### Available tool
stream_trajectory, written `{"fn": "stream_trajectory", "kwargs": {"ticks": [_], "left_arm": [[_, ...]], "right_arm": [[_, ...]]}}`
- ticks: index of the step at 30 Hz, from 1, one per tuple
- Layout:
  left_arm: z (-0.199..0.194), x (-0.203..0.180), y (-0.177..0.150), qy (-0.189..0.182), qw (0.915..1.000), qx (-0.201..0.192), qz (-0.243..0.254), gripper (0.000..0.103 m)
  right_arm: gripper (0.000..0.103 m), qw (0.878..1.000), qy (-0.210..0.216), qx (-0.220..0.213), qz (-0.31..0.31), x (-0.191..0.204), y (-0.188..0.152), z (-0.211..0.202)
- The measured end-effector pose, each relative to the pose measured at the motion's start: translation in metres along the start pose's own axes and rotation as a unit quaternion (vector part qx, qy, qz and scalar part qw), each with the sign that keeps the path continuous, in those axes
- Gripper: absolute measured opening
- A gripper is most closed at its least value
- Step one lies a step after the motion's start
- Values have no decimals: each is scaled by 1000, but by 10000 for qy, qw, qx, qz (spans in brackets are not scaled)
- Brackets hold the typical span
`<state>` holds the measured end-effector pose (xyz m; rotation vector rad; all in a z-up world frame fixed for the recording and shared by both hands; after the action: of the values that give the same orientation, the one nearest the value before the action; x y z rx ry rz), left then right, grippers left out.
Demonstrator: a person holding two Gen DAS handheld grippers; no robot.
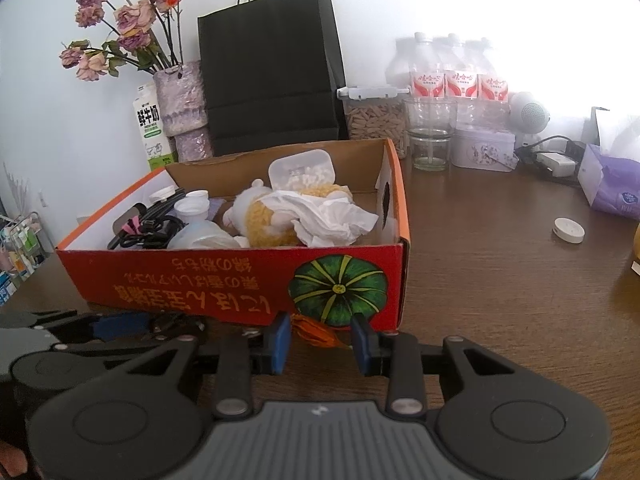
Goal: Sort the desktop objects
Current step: 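Close the right tool on the small orange item, then grasp the black USB cable with the left tool while the right tool holds the orange item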
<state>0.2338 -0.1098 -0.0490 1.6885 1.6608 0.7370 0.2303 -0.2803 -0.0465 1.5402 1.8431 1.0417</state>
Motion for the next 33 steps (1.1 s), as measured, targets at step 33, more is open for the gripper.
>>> {"fn": "stream_trajectory", "kwargs": {"ticks": [33], "left_arm": [[-35, 13, -10, -137, 9994, -319, -35, 15]], "right_arm": [[32, 9996, 48, -274, -92, 9, -2, -17]]}}
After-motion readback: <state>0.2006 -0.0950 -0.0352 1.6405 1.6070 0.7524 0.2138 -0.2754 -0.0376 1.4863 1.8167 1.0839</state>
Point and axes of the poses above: each gripper's, at about its wrist camera, not at the fingertips, and z roughly the way its jaws point, x to its left, y to its top, the point moved 1 cm from there along z, roughly the way its jaws point, and after that the axes turned 4 degrees about -z, right-handed, at the moved point
